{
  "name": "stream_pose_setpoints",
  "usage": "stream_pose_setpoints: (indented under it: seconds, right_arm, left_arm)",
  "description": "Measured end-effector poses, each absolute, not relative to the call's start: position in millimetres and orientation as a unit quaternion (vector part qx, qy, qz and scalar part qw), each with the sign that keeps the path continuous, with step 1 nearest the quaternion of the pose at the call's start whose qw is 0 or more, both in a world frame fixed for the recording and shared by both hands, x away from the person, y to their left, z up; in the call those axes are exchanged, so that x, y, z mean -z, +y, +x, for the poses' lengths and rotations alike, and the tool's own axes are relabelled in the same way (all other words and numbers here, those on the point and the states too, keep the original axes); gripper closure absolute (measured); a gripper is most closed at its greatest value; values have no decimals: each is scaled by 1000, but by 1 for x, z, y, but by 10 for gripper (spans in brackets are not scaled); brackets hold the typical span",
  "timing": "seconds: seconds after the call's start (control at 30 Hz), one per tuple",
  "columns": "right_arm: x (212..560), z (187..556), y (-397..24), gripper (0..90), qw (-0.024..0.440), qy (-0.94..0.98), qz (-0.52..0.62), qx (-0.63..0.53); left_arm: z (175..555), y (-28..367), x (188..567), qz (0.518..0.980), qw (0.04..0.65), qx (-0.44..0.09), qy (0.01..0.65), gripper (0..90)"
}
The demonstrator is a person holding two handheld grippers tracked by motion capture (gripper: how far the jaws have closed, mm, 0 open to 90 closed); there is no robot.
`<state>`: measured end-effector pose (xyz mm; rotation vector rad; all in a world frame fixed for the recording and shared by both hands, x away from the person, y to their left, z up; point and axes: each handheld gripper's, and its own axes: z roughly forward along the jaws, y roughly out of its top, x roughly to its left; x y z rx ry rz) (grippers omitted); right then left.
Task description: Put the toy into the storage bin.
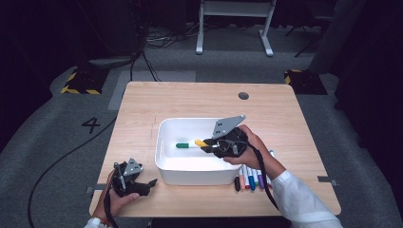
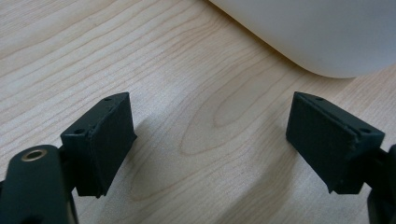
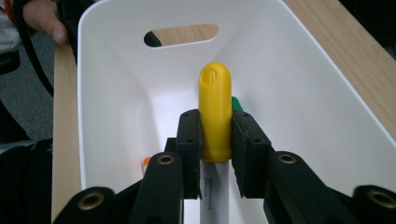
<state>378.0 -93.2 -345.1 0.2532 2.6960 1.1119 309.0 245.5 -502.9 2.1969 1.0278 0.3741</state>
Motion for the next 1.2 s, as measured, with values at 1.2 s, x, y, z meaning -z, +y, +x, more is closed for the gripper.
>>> stream_pose_setpoints:
  seconds: [1.2]
  right_arm:
    - [360,370,-81,594,64,944,65,-316]
  left_arm:
    - [308,245,503,841,337,-145,398,154]
